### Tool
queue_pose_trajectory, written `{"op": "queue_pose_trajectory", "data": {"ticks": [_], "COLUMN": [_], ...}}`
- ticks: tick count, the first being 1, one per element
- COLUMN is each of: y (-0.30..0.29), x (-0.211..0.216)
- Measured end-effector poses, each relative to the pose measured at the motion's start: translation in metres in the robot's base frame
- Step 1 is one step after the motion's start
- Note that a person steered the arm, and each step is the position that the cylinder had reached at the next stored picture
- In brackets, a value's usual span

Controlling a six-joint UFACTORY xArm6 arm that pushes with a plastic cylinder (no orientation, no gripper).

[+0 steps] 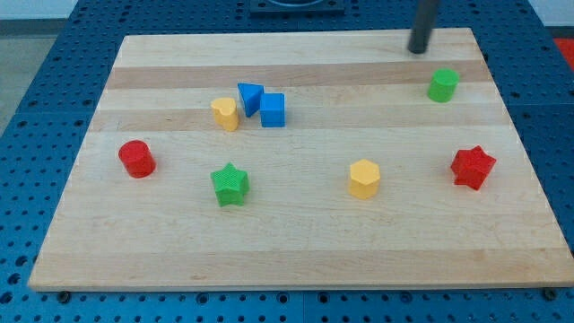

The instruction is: Move the green circle top left to the red star

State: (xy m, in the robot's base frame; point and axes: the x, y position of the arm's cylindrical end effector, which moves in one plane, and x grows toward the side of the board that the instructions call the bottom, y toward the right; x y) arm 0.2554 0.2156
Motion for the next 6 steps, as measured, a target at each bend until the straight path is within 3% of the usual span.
{"op": "queue_pose_trajectory", "data": {"ticks": [1,3,5,6], "y": [0.02,-0.02,0.0,-0.037], "x": [0.043,0.145,0.12,0.156]}}
